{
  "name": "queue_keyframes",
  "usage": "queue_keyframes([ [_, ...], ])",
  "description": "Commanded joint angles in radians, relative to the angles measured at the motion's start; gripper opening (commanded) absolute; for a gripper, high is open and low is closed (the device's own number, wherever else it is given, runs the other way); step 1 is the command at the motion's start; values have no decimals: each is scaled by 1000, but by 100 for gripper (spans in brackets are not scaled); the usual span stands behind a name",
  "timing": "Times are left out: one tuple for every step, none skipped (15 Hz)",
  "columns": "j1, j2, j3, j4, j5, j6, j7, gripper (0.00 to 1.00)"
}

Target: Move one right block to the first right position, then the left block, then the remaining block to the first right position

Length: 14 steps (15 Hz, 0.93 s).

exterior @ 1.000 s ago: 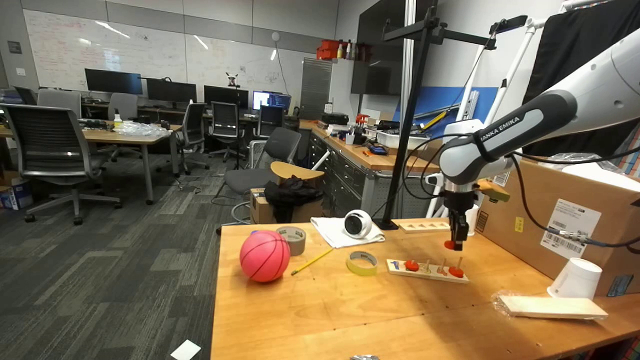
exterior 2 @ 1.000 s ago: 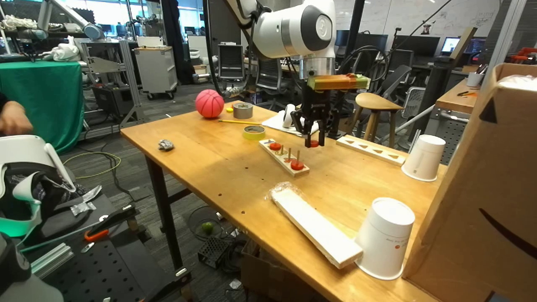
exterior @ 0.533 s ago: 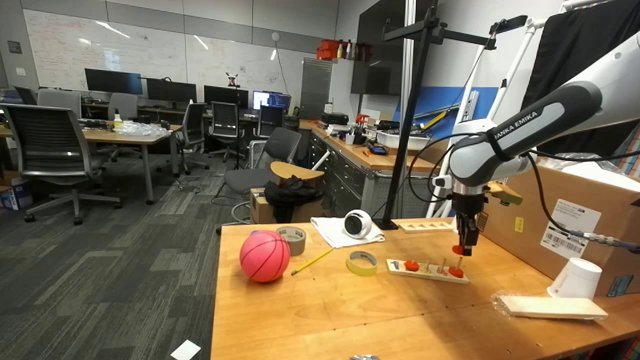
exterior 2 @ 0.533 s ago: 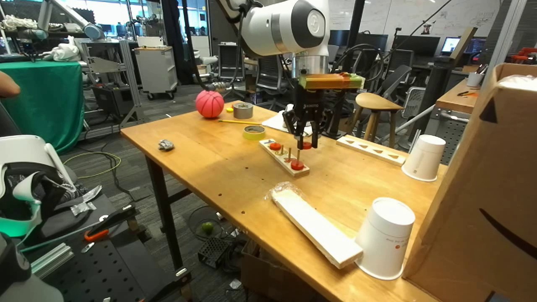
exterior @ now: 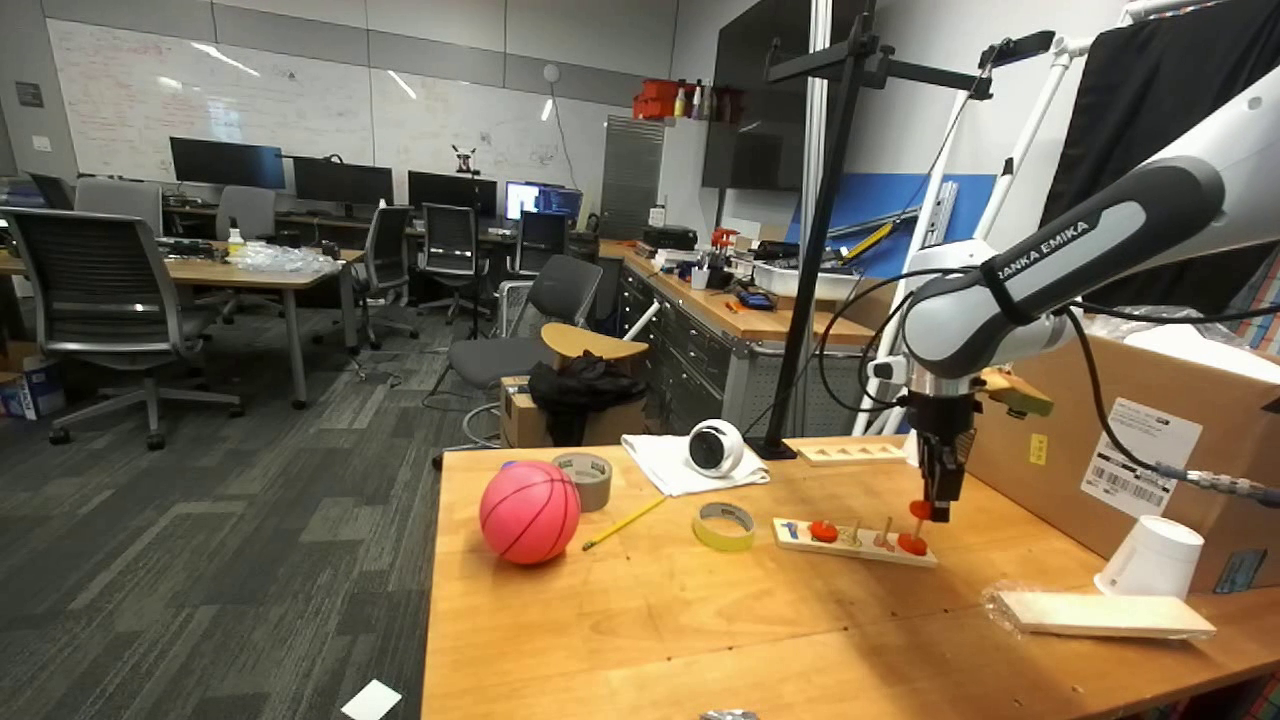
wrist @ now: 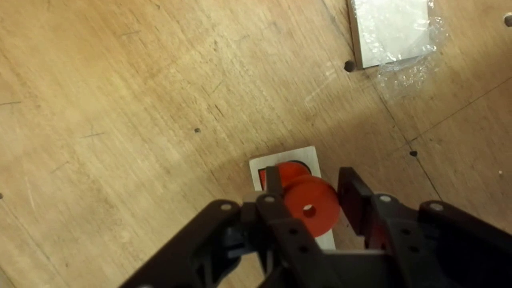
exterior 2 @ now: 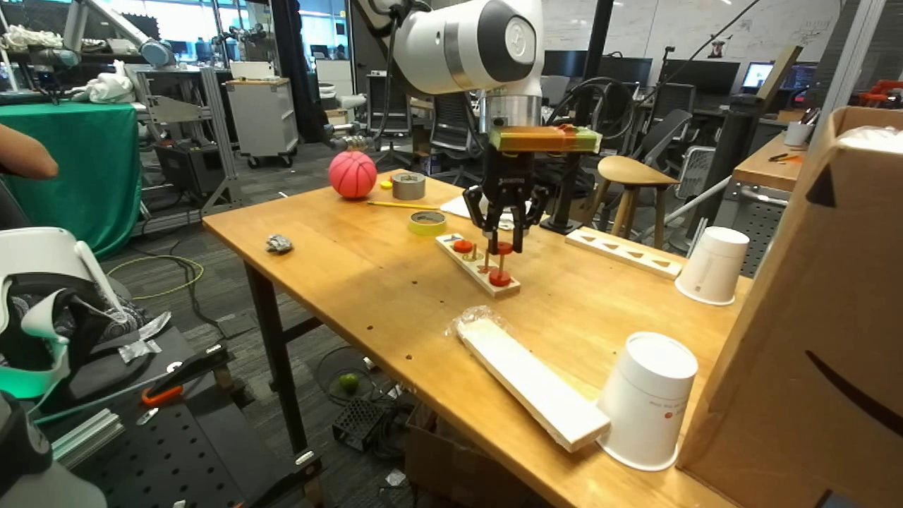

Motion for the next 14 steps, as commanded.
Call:
queue_keyframes([
  [7, -2, 6, 7, 4, 9, 2, 24],
  [8, 4, 6, 12, 3, 8, 2, 24],
  [8, 10, 6, 18, 3, 6, 1, 24],
  [8, 21, 6, 29, 3, -1, 0, 24],
  [6, 31, 6, 38, 7, -6, -5, 24],
  [5, 38, 6, 44, 7, -8, -7, 24],
  [5, 42, 6, 49, 5, -8, -6, 24],
  [6, 45, 4, 54, 2, -8, -5, 24],
  [6, 49, 3, 59, 0, -8, -4, 24],
  [7, 50, 1, 63, -5, -8, -2, 24],
  [8, 51, 0, 69, -9, -9, 0, 24],
  [9, 52, 0, 74, -12, -10, 1, 24],
  [9, 56, -1, 81, -12, -12, 0, 24],
  [9, 58, -1, 87, -11, -12, 0, 24],
])
